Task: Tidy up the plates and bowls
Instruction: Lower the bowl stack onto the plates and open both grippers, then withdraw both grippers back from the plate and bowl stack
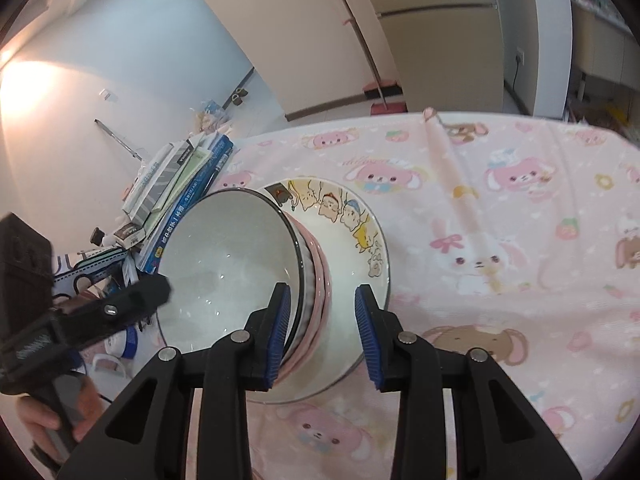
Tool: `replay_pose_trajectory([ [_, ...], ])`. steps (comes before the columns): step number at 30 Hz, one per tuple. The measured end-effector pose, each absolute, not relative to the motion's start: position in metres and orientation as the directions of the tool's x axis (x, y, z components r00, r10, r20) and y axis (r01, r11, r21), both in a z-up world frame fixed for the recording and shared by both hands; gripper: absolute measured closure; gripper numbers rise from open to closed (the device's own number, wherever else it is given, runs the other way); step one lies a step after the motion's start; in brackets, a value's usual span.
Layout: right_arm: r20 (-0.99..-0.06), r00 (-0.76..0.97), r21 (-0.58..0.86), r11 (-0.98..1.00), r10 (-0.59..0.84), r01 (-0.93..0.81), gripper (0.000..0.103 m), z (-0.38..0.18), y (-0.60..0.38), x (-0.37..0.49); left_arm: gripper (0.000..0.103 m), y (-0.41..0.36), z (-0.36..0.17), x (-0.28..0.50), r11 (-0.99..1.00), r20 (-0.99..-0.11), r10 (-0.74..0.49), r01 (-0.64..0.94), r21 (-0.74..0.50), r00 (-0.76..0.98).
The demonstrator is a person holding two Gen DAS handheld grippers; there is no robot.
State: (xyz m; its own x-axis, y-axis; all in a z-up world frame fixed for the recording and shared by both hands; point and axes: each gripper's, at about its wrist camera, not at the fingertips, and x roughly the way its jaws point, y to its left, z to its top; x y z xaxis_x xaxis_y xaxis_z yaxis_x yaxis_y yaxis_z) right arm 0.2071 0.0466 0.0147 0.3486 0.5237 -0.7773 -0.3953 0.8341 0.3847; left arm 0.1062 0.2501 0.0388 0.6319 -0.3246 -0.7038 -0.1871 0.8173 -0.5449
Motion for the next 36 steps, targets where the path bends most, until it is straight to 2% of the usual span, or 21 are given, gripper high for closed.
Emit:
replay_pose_trajectory([
  [9, -0.731, 0.479, 0.299, 0.860, 0.485, -0.413, 0.070, 0.054, 0.002, 0.173, 0.038, 0.176, 0.103, 0.078, 0.902, -0.611, -0.274, -0.022, -0.431, 0.743],
  [16, -0.648, 0.575, 0.266, 0.856, 0.499, -0.442, 0.070, 0.089, -0.041, 0.139, 0.038, 0.128, 0.126, 0.053, 0.945, -0.567, -0.224, 0.034, -0.325, 0.793],
  [20, -0.603, 0.617, 0.249, 0.854, 0.506, -0.458, 0.070, 0.097, -0.054, 0.124, 0.038, 0.121, 0.121, 0.039, 0.959, -0.538, -0.150, -0.010, -0.284, 0.829],
  [23, -0.568, 0.661, 0.216, 0.864, 0.490, -0.455, 0.070, 0.093, -0.056, 0.116, 0.039, 0.122, 0.110, 0.032, 0.961, -0.542, -0.165, 0.012, -0.275, 0.824],
  [31, -0.518, 0.695, 0.163, 0.855, 0.499, -0.492, 0.070, 0.067, -0.030, 0.099, 0.039, 0.145, 0.073, 0.007, 0.983, -0.491, -0.104, 0.013, -0.184, 0.865],
  [36, -0.444, 0.725, 0.159, 0.842, 0.527, -0.515, 0.070, 0.059, -0.013, 0.087, 0.038, 0.167, 0.055, -0.006, 0.992, -0.410, -0.043, -0.010, -0.128, 0.911],
])
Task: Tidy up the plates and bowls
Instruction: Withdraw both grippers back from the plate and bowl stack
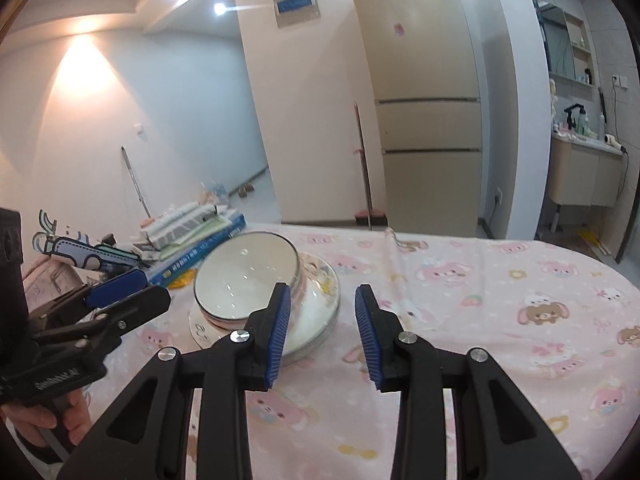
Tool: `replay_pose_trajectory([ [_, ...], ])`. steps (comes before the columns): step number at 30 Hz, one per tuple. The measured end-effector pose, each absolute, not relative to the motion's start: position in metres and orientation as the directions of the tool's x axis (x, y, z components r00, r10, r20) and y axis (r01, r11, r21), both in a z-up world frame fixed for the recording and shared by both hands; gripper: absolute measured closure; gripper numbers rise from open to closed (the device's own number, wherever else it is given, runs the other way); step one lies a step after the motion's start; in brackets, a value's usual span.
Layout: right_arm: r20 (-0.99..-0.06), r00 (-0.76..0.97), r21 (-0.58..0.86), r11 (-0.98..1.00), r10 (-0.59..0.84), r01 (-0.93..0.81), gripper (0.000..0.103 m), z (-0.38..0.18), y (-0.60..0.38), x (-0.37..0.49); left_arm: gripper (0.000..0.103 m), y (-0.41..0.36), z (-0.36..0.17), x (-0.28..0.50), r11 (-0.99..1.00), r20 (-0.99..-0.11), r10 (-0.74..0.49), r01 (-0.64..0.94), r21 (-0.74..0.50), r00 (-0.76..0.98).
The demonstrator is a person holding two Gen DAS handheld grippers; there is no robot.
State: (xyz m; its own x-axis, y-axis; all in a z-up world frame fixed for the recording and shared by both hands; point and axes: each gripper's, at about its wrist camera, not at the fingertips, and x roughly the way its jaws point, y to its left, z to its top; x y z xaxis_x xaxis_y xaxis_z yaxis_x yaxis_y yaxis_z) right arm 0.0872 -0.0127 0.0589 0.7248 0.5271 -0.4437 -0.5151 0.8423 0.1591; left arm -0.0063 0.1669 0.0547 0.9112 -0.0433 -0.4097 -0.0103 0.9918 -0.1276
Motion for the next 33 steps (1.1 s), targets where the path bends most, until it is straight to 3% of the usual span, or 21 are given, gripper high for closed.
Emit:
replay_pose_trajectory([
  [7, -0.306, 0.760, 0.102, 0.813, 0.573, -0.573, 0.060, 0.055, -0.002, 0.067, 0.038, 0.183, 0.051, -0.027, 0.992, -0.248, -0.056, 0.027, -0.120, 0.967],
  [9, -0.279, 0.758, 0.107, 0.803, 0.590, -0.586, 0.053, 0.053, -0.002, 0.064, 0.029, 0.187, 0.050, -0.028, 0.991, -0.216, -0.068, 0.041, -0.127, 0.974],
  [10, -0.269, 0.756, 0.114, 0.799, 0.597, -0.591, 0.047, 0.050, -0.002, 0.063, 0.015, 0.190, 0.047, -0.029, 0.991, -0.194, -0.064, 0.039, -0.129, 0.979],
  [11, -0.259, 0.758, 0.117, 0.799, 0.598, -0.590, 0.042, 0.047, -0.003, 0.064, 0.011, 0.191, 0.046, -0.029, 0.991, -0.175, -0.062, 0.039, -0.128, 0.983],
  [13, -0.257, 0.772, 0.105, 0.811, 0.582, -0.576, 0.028, 0.039, -0.002, 0.067, 0.011, 0.195, 0.039, -0.027, 0.991, -0.155, -0.077, 0.059, -0.117, 0.985],
  [15, -0.254, 0.784, 0.101, 0.822, 0.566, -0.561, 0.022, 0.031, -0.001, 0.069, 0.011, 0.197, 0.031, -0.023, 0.992, -0.167, -0.090, 0.074, -0.100, 0.982],
  [17, -0.238, 0.790, 0.113, 0.824, 0.565, -0.555, 0.007, 0.022, -0.005, 0.071, 0.004, 0.198, 0.025, -0.022, 0.992, -0.156, -0.098, 0.084, -0.094, 0.983],
  [18, -0.227, 0.790, 0.120, 0.821, 0.570, -0.558, 0.005, 0.018, -0.006, 0.070, 0.000, 0.199, 0.021, -0.023, 0.991, -0.146, -0.103, 0.090, -0.096, 0.984],
  [26, -0.226, 0.778, 0.067, 0.806, 0.587, -0.588, 0.001, 0.003, 0.002, 0.067, 0.000, 0.201, 0.010, -0.021, 0.989, -0.128, -0.116, 0.103, -0.103, 0.985],
  [33, -0.285, 0.774, 0.082, 0.819, 0.565, -0.567, 0.001, -0.002, 0.001, 0.075, 0.000, 0.185, -0.001, -0.022, 0.996, -0.151, -0.082, 0.084, 0.008, 0.985],
])
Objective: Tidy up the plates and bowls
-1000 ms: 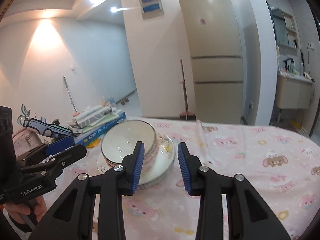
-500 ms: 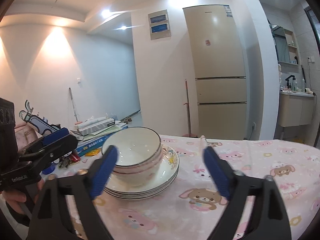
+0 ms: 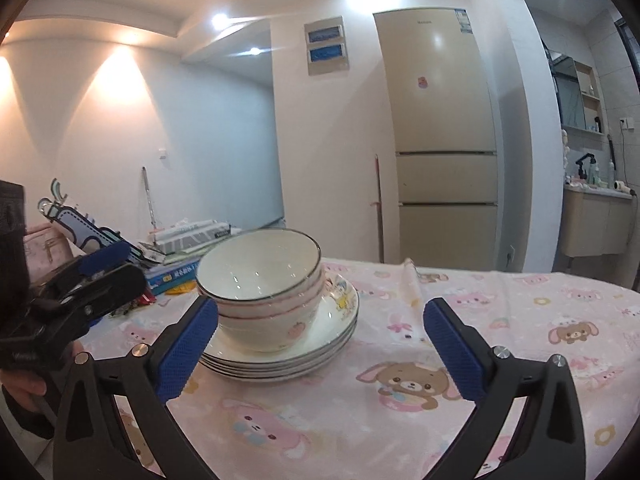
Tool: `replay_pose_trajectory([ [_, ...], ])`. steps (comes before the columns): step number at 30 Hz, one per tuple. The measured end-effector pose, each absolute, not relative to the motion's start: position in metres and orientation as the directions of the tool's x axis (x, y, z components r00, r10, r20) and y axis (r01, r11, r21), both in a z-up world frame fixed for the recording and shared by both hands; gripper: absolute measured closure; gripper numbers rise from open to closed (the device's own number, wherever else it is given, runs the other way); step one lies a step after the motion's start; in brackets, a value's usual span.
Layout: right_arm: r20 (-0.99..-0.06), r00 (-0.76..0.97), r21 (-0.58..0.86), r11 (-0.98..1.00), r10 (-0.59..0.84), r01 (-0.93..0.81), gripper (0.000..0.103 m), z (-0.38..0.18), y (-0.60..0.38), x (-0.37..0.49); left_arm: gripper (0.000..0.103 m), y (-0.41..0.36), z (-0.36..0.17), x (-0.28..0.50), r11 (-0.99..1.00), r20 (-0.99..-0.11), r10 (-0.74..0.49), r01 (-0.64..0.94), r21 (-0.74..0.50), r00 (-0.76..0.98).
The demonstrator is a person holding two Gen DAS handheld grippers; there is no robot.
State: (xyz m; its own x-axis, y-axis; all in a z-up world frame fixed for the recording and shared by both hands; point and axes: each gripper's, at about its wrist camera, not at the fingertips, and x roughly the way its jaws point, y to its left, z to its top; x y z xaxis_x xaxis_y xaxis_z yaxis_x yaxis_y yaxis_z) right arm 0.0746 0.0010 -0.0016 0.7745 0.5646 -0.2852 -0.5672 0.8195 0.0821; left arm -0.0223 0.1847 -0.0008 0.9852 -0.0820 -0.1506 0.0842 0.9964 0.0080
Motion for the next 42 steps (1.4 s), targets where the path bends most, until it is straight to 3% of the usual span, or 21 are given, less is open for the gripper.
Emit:
replay_pose_trajectory([
  [8, -0.296, 0.784, -0.008, 0.819, 0.546, -0.574, 0.001, -0.003, 0.014, 0.065, 0.000, 0.189, -0.005, -0.012, 1.000, -0.204, -0.027, 0.028, 0.002, 0.979],
  [14, -0.292, 0.790, 0.023, 0.829, 0.540, -0.558, 0.001, -0.003, 0.006, 0.069, 0.000, 0.194, -0.012, 0.002, 1.000, -0.277, -0.026, 0.020, -0.021, 0.961],
  [42, -0.302, 0.785, 0.007, 0.824, 0.541, -0.566, 0.000, -0.003, 0.011, 0.068, 0.000, 0.195, -0.012, 0.000, 1.000, -0.272, 0.010, -0.013, -0.009, 0.962],
])
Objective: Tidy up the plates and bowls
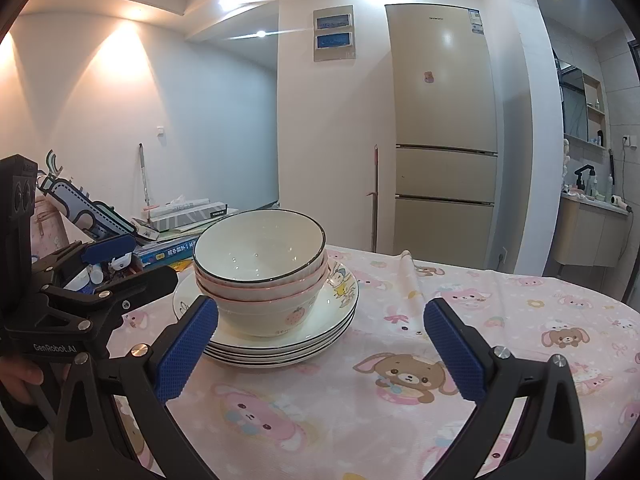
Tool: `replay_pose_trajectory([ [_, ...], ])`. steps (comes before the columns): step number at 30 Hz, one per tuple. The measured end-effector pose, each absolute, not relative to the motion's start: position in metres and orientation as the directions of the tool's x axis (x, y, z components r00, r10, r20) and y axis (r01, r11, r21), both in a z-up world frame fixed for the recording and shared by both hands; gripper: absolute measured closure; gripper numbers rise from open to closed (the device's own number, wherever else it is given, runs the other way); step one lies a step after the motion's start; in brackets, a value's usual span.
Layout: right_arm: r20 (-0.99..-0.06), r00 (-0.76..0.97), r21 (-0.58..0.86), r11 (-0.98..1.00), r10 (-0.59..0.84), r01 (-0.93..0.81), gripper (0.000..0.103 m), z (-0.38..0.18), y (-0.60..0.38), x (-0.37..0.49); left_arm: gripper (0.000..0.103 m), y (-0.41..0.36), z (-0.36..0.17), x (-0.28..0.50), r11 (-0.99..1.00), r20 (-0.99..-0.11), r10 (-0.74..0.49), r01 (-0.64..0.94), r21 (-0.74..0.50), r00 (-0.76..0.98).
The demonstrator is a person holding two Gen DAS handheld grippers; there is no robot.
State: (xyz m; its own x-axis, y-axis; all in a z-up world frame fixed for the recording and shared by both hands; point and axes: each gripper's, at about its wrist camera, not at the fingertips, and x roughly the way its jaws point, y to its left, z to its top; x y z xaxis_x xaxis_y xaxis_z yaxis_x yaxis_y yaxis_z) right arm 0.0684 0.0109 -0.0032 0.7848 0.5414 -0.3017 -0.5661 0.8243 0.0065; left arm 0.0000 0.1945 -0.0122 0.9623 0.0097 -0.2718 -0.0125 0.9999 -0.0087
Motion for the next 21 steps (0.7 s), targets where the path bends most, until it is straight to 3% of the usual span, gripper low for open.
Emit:
replay_pose_trajectory([
  [21, -0.302, 0.783, 0.005, 0.823, 0.543, -0.568, 0.000, -0.0033, 0.0122, 0.0682, 0.000, 0.1947, -0.0126, 0.0001, 1.000, -0.272, 0.013, -0.016, -0.009, 0.962],
])
